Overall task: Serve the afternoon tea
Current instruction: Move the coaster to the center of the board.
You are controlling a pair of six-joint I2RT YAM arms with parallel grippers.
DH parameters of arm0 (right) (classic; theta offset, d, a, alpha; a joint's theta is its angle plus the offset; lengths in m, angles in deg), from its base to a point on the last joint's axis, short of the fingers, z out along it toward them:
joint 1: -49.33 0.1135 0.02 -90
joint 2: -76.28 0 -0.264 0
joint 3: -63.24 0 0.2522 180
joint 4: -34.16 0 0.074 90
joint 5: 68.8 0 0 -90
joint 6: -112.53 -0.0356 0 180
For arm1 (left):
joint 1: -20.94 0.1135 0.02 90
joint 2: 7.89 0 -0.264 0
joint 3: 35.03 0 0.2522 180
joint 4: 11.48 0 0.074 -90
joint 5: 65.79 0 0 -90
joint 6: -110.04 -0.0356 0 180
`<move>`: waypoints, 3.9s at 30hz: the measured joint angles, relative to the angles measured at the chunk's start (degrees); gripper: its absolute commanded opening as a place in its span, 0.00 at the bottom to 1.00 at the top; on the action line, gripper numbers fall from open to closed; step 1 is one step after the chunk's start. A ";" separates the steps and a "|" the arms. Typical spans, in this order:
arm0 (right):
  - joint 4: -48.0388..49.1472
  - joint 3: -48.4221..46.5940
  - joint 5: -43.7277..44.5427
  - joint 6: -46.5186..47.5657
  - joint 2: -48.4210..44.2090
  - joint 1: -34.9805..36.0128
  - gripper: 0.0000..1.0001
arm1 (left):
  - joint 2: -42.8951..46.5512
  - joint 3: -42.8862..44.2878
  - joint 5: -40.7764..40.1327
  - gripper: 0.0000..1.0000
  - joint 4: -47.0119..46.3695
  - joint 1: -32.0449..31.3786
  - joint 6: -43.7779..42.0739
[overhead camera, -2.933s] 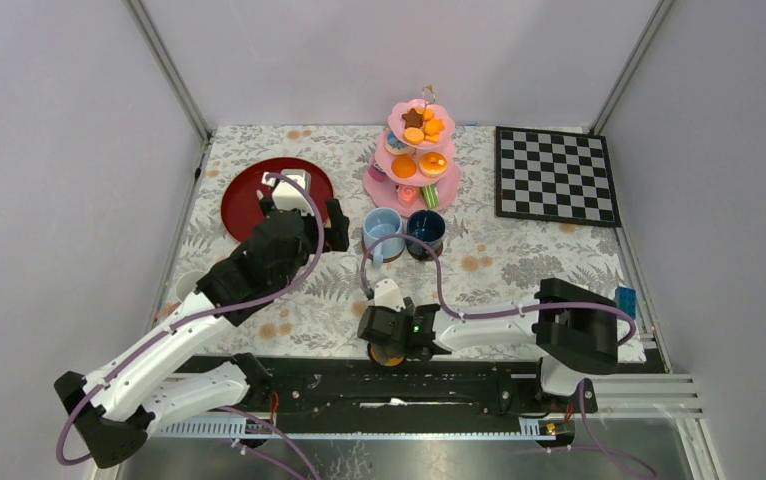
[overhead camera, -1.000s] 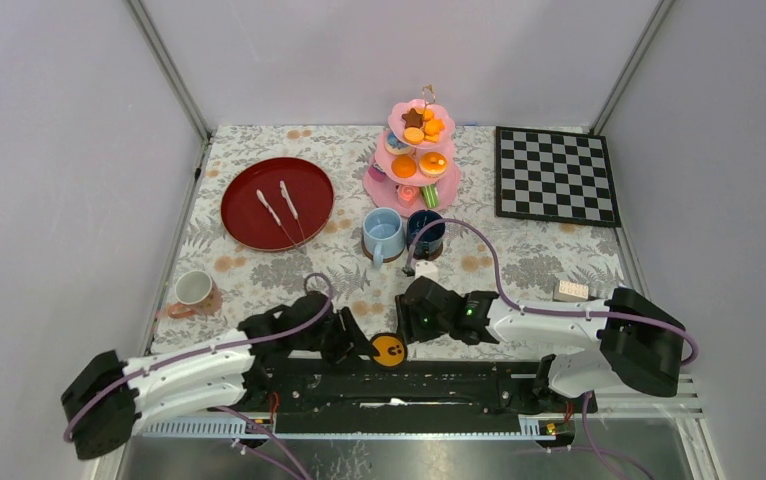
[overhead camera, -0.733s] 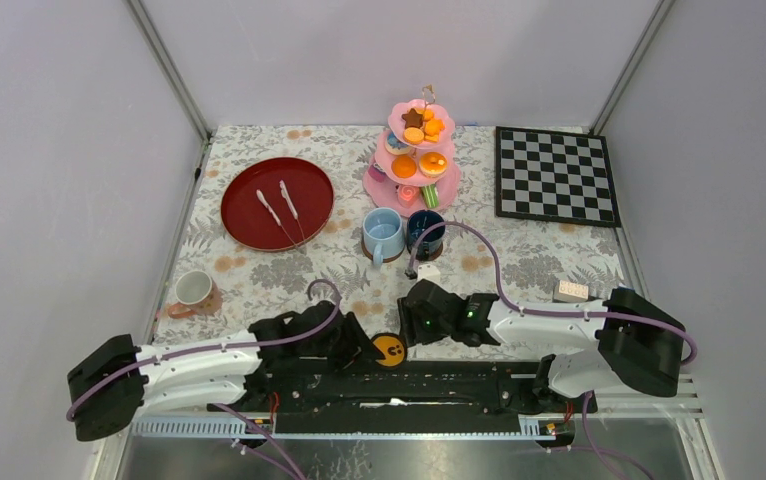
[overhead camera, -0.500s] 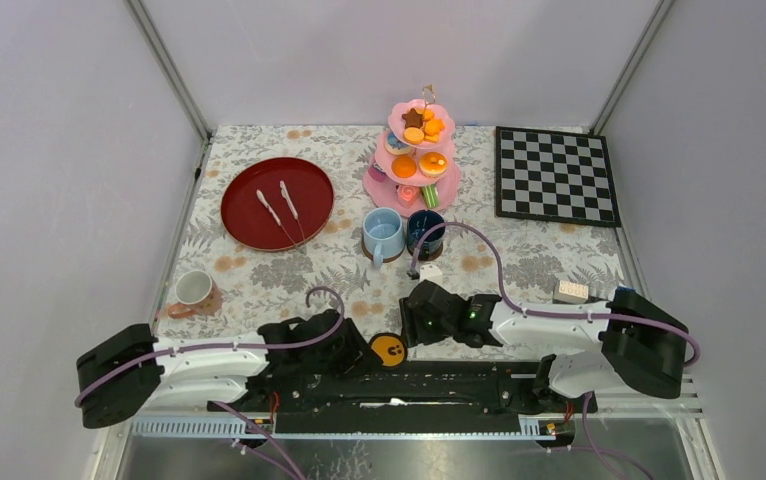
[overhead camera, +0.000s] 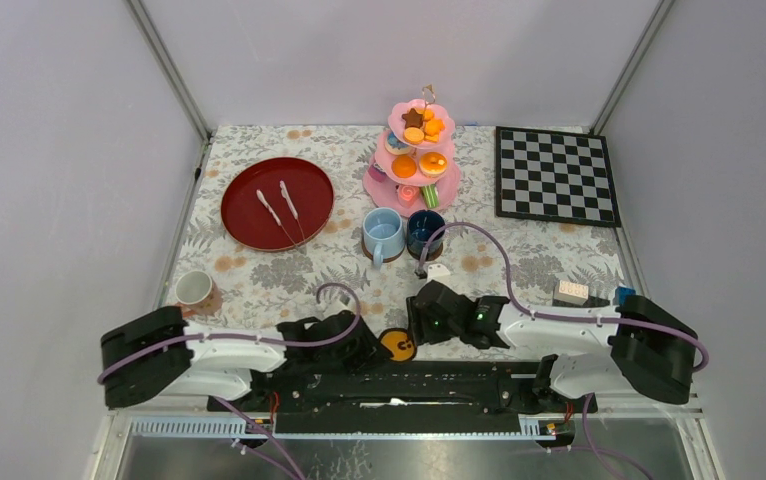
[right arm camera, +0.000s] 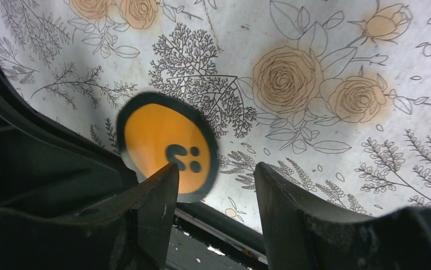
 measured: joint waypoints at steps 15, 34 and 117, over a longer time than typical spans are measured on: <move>-1.57 2.14 0.79 1.07 -6.03 -1.22 0.99 | -1.44 6.45 -1.79 0.65 -3.34 0.17 -8.66; -14.82 -13.07 4.48 0.94 10.05 5.95 1.00 | 23.96 25.07 -22.77 0.99 36.20 6.51 -41.99; -23.54 -12.61 10.69 3.37 10.40 -35.50 0.98 | 23.02 30.64 -31.67 0.99 28.55 11.23 -73.94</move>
